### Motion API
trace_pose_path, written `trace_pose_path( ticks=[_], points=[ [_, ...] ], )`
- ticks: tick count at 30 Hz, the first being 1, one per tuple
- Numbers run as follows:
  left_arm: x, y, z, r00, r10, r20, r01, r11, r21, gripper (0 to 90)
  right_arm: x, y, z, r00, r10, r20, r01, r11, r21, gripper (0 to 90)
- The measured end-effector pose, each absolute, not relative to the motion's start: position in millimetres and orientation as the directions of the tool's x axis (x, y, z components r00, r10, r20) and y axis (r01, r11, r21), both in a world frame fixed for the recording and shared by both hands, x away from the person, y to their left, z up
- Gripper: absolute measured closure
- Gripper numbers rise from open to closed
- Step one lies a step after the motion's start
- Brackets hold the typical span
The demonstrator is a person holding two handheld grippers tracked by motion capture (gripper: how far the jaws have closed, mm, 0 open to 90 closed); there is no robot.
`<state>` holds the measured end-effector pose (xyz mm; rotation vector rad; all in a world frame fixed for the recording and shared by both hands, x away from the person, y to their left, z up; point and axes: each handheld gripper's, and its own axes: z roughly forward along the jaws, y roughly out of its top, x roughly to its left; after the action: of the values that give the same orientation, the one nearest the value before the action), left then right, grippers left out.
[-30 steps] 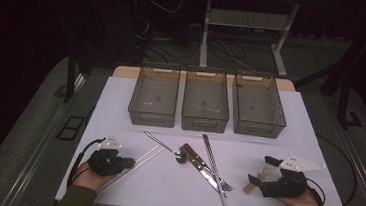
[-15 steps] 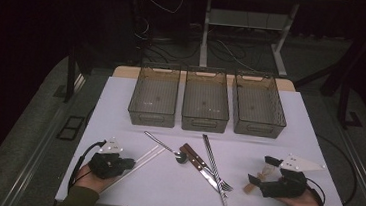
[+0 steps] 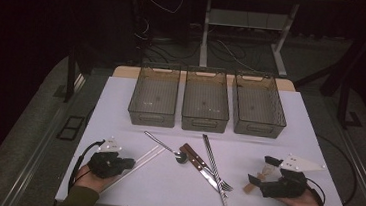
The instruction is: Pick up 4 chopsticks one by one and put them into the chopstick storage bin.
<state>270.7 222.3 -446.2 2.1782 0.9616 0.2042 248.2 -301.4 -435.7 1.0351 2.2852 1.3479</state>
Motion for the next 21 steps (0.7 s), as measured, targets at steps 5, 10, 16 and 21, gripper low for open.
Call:
trace_pose_path(
  ticks=[5,10,16,21],
  points=[
    [270.6,221.4,-445.6,0.704,0.696,-0.141,0.579,-0.448,0.681,84.4,248.1,-301.6,-435.7,-0.698,0.708,0.104,0.433,0.303,0.849,8.8],
    [271.6,221.9,-444.0,0.706,0.695,-0.135,0.581,-0.459,0.672,84.4,248.2,-301.5,-435.7,-0.699,0.708,0.103,0.433,0.303,0.849,8.8],
    [272.4,222.1,-440.2,0.687,0.713,-0.137,0.593,-0.442,0.673,84.4,248.3,-301.6,-435.7,-0.7,0.707,0.102,0.431,0.304,0.849,8.8],
    [273.7,221.4,-435.0,0.686,0.714,-0.141,0.594,-0.438,0.675,84.4,248.7,-301.5,-436.0,-0.701,0.706,0.101,0.43,0.305,0.85,8.8]
  ],
)
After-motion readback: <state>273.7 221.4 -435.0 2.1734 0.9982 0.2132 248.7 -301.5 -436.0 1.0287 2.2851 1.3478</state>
